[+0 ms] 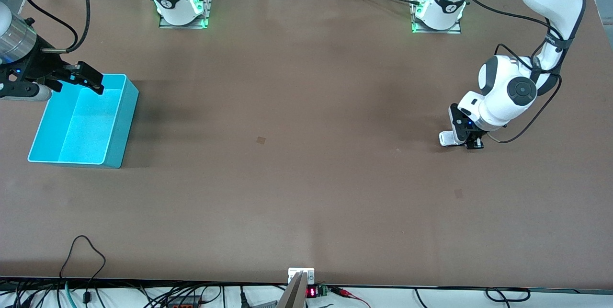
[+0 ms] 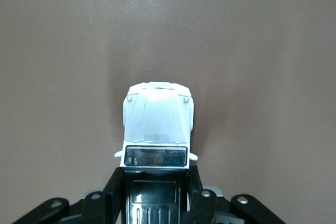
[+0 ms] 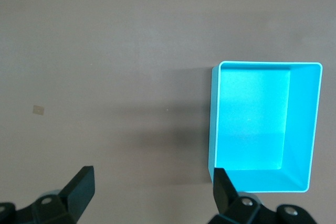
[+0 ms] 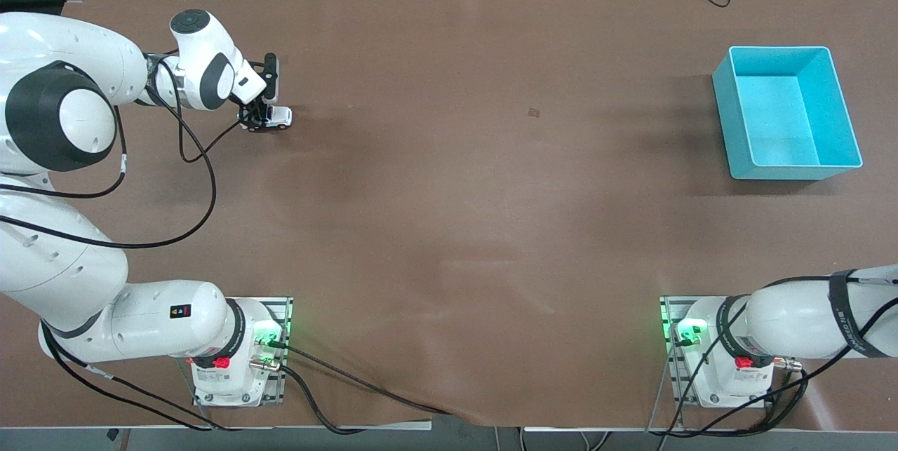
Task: Wind and store white jeep toy
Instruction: 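Pull the jeep backward along the table with the left gripper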
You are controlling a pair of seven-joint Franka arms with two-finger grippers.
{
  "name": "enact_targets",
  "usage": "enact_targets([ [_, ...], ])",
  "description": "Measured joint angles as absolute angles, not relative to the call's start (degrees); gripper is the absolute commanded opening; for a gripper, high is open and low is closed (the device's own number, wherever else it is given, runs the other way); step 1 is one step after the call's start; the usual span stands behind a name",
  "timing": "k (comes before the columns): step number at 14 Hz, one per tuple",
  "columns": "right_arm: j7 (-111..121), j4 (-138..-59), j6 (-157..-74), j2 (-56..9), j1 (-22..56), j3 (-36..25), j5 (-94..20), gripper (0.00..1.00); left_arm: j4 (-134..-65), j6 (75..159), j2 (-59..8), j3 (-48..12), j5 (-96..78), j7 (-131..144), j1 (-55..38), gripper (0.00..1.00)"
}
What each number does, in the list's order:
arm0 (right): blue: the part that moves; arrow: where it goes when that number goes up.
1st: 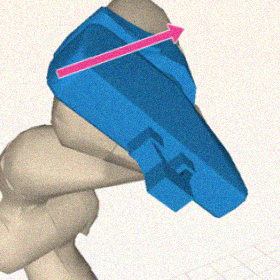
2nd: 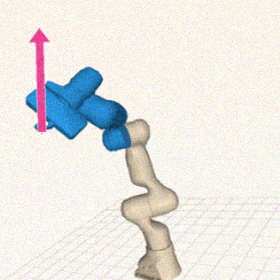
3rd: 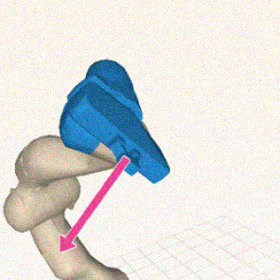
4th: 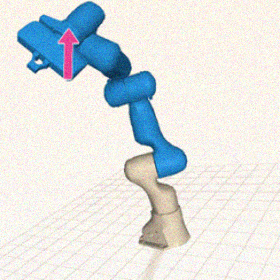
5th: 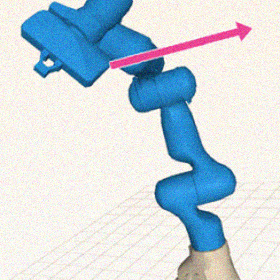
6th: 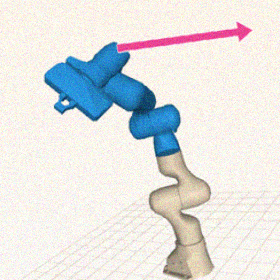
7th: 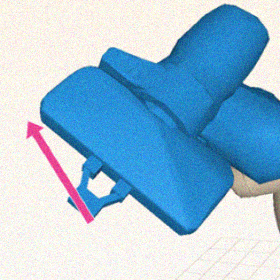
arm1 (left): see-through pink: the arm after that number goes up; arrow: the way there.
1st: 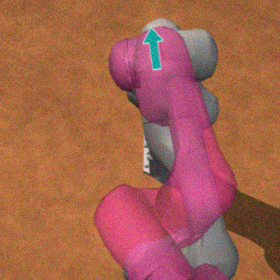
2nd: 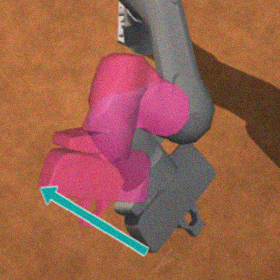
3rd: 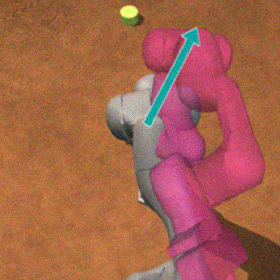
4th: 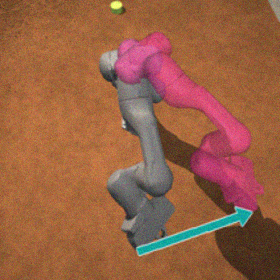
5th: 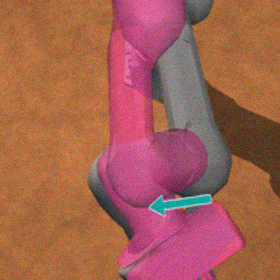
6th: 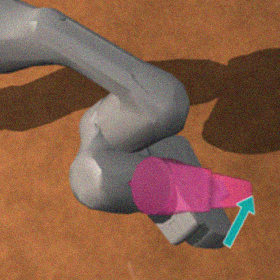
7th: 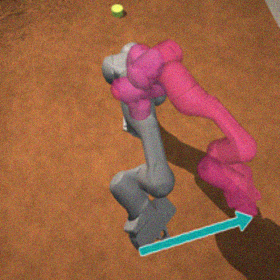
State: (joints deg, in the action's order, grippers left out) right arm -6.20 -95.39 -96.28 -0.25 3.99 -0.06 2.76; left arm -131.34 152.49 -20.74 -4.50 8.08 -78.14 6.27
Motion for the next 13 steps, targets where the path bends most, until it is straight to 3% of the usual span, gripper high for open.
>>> enact_targets([
  [13, -5.6, -95.4, -96.3, -0.3, 3.8, -0.1, 2.8, 1.0, -130.8, 152.3, -21.2, -4.5, 8.1, -87.1, 10.1, 0.22],
])
